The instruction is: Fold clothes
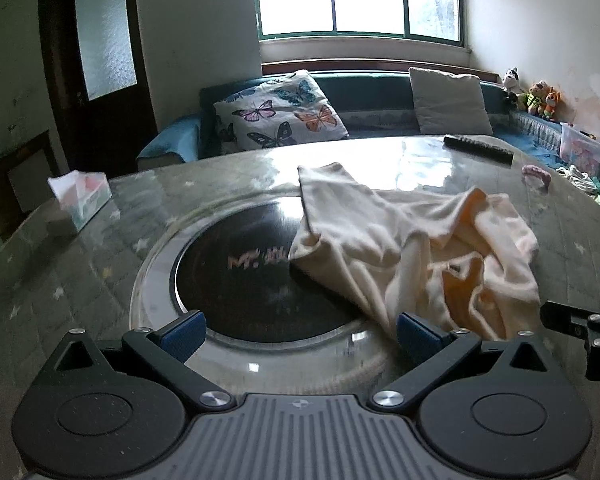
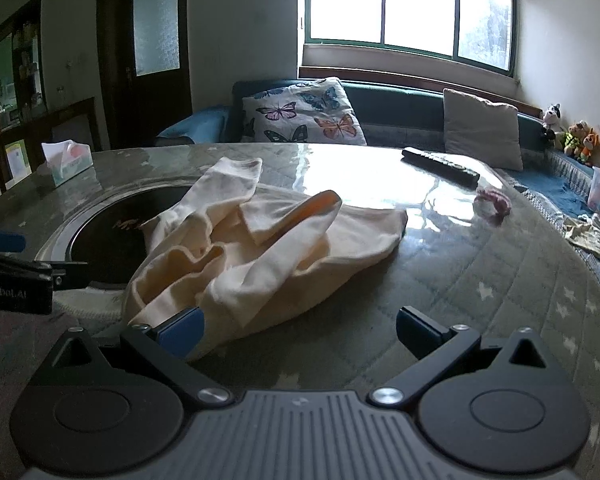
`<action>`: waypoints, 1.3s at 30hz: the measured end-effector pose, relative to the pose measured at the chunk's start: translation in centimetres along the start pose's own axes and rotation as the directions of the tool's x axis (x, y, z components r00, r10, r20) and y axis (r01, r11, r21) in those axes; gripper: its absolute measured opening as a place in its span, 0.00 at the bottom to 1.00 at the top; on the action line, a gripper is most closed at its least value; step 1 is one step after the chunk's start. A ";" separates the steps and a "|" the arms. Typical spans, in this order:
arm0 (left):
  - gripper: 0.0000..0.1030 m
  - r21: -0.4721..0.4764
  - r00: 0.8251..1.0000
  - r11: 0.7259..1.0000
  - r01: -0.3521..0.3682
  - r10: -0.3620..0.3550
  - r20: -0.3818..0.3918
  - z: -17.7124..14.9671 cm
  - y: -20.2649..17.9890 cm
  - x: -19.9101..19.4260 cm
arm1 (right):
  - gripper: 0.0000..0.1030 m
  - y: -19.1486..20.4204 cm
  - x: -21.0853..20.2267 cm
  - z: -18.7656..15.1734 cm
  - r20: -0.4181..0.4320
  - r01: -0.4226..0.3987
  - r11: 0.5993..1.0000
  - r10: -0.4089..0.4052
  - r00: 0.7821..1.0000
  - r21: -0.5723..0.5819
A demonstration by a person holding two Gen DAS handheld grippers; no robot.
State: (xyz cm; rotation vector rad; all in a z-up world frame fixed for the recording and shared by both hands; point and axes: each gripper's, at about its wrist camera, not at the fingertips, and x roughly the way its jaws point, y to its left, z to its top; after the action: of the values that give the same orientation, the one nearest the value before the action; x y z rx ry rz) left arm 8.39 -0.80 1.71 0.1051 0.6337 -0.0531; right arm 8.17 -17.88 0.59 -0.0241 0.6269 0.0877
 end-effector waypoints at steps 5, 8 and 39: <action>0.99 0.024 0.999 0.999 0.048 -0.048 0.011 2.6 -0.6 1.5 | 0.99 -1.3 1.9 2.1 -0.007 -0.004 1.000 0.004 1.000 0.011; 0.98 0.044 0.997 0.996 0.072 -0.073 0.015 4.2 -1.3 2.8 | 0.95 -2.2 3.6 3.6 -0.016 -0.003 1.000 0.003 1.000 0.010; 0.03 0.085 0.974 0.977 0.194 -0.182 -0.134 6.7 -2.5 11.7 | 0.03 -5.1 12.8 7.6 -0.113 -0.116 0.992 0.120 0.986 0.043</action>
State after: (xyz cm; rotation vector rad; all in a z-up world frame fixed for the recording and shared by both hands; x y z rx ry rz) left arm 21.54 -4.27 -0.05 0.1432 0.7660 -0.2624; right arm 23.34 -21.63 -0.80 0.0437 0.7457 0.1904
